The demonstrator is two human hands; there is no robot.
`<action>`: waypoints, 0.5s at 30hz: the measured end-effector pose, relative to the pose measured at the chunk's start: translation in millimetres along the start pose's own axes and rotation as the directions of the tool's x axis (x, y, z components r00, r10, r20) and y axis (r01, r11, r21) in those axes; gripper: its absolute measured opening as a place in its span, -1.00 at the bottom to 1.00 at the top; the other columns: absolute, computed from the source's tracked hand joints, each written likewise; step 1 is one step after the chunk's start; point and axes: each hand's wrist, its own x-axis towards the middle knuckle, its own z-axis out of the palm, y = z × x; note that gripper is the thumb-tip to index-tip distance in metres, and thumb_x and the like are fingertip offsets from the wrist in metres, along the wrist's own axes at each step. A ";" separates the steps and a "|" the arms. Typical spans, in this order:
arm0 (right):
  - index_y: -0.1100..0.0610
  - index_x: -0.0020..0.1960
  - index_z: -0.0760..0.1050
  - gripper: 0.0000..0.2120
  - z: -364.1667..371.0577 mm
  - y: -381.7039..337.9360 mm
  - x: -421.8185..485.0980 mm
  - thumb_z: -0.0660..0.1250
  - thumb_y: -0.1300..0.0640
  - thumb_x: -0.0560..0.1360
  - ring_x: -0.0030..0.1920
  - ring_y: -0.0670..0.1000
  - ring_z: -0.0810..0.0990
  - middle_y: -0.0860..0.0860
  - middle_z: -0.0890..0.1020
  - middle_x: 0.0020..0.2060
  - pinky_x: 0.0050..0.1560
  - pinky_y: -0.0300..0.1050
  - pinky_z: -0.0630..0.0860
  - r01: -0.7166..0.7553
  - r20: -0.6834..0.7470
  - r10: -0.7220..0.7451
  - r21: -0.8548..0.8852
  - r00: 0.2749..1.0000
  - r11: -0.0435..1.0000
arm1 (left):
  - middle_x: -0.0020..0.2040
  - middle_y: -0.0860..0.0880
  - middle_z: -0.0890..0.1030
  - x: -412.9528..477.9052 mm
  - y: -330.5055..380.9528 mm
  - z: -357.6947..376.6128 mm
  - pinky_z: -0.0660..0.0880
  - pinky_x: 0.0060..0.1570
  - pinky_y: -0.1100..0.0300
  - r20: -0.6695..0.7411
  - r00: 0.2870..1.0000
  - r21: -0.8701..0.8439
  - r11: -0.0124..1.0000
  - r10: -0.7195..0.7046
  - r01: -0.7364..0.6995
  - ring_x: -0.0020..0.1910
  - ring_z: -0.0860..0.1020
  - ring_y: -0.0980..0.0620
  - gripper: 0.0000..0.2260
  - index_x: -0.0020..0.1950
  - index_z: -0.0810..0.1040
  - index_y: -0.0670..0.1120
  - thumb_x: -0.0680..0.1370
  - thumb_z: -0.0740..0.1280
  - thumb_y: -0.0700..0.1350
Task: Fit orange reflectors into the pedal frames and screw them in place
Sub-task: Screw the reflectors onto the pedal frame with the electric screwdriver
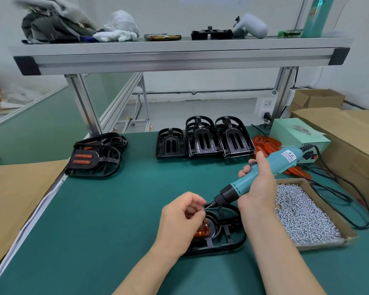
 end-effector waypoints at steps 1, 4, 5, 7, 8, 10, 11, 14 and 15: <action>0.10 0.01 0.48 -0.76 -0.3 0.7 -0.8 0.49 0.04 0.49 -0.44 -0.13 0.51 -0.07 0.57 -0.32 -0.42 -0.28 0.51 0.000 -0.004 0.000 -0.005 1.000 1.000 | -0.23 0.11 0.64 -0.5 0.3 0.2 0.49 -0.14 0.35 -0.003 1.000 0.011 1.000 0.004 -0.004 -0.24 0.57 0.14 -0.68 -0.15 0.63 0.10 0.43 0.42 -0.36; 0.07 -0.04 0.48 -0.80 -0.3 1.2 -2.7 0.49 0.05 0.50 -0.45 -0.14 0.51 -0.10 0.59 -0.36 -0.43 -0.28 0.50 0.005 -0.014 -0.005 0.004 1.000 1.000 | -0.22 0.08 0.65 -0.6 0.3 -0.5 0.50 -0.13 0.33 -0.004 1.000 0.004 1.000 -0.002 0.002 -0.23 0.58 0.13 -0.68 -0.15 0.63 0.10 0.43 0.43 -0.36; 0.08 -0.02 0.48 -0.79 0.2 0.4 -2.7 0.48 0.05 0.50 -0.44 -0.14 0.51 -0.10 0.59 -0.36 -0.43 -0.28 0.50 0.002 -0.018 -0.002 0.007 1.000 1.000 | -0.22 0.06 0.65 -0.4 0.1 -0.9 0.51 -0.13 0.32 -0.004 1.000 -0.007 1.000 -0.007 0.007 -0.23 0.58 0.12 -0.67 -0.16 0.64 0.12 0.43 0.44 -0.36; 0.09 0.03 0.47 -0.77 1.1 -1.0 -2.1 0.48 0.05 0.50 -0.44 -0.13 0.50 -0.09 0.57 -0.34 -0.42 -0.28 0.50 0.000 -0.024 0.000 0.011 1.000 1.000 | -0.21 0.05 0.65 0.1 -0.3 -1.5 0.51 -0.14 0.32 0.000 1.000 -0.028 0.999 -0.019 0.019 -0.23 0.58 0.11 -0.66 -0.14 0.64 0.13 0.44 0.44 -0.35; 0.09 0.03 0.47 -0.77 1.3 -1.4 -1.7 0.48 0.05 0.50 -0.44 -0.14 0.50 -0.09 0.57 -0.34 -0.42 -0.28 0.50 0.004 -0.024 -0.004 0.013 1.000 1.000 | -0.20 0.04 0.65 0.1 -0.4 -1.6 0.51 -0.14 0.33 0.003 1.000 -0.037 0.999 -0.022 0.022 -0.23 0.59 0.12 -0.66 -0.13 0.63 0.14 0.44 0.44 -0.35; 0.07 0.00 0.47 -0.79 1.0 -1.3 -1.4 0.48 0.06 0.50 -0.44 -0.14 0.50 -0.09 0.57 -0.35 -0.42 -0.28 0.50 0.005 -0.025 -0.005 0.013 1.000 1.000 | -0.20 0.05 0.66 0.2 -0.8 -1.5 0.50 -0.15 0.34 0.003 1.000 -0.043 0.999 -0.020 0.020 -0.23 0.59 0.12 -0.65 -0.13 0.63 0.15 0.44 0.44 -0.35; 0.06 -0.01 0.48 -0.80 0.6 -1.1 -1.3 0.48 0.06 0.50 -0.44 -0.14 0.50 -0.09 0.57 -0.35 -0.42 -0.28 0.50 0.000 -0.028 0.000 0.013 1.000 1.000 | -0.20 0.05 0.66 0.4 -1.1 -1.4 0.50 -0.15 0.35 0.003 1.000 -0.042 0.999 -0.018 0.019 -0.23 0.59 0.13 -0.65 -0.13 0.63 0.15 0.44 0.44 -0.35; 0.06 -0.02 0.49 -0.81 -0.5 -0.7 -1.4 0.48 0.06 0.50 -0.44 -0.14 0.50 -0.09 0.57 -0.34 -0.42 -0.27 0.50 -0.007 -0.031 0.008 0.018 0.999 1.000 | -0.20 0.05 0.66 0.3 -2.2 -1.1 0.49 -0.15 0.35 0.002 1.000 -0.044 0.999 -0.013 0.014 -0.23 0.59 0.13 -0.66 -0.12 0.63 0.15 0.44 0.44 -0.35; 0.06 -0.03 0.49 -0.82 -0.7 -0.3 -1.7 0.48 0.06 0.50 -0.45 -0.14 0.51 -0.09 0.57 -0.35 -0.42 -0.27 0.50 -0.007 -0.033 0.007 0.015 0.999 1.000 | -0.20 0.06 0.66 0.0 -3.0 -0.7 0.49 -0.16 0.36 -0.001 1.000 -0.033 0.999 -0.004 0.004 -0.23 0.59 0.13 -0.65 -0.12 0.63 0.15 0.44 0.44 -0.35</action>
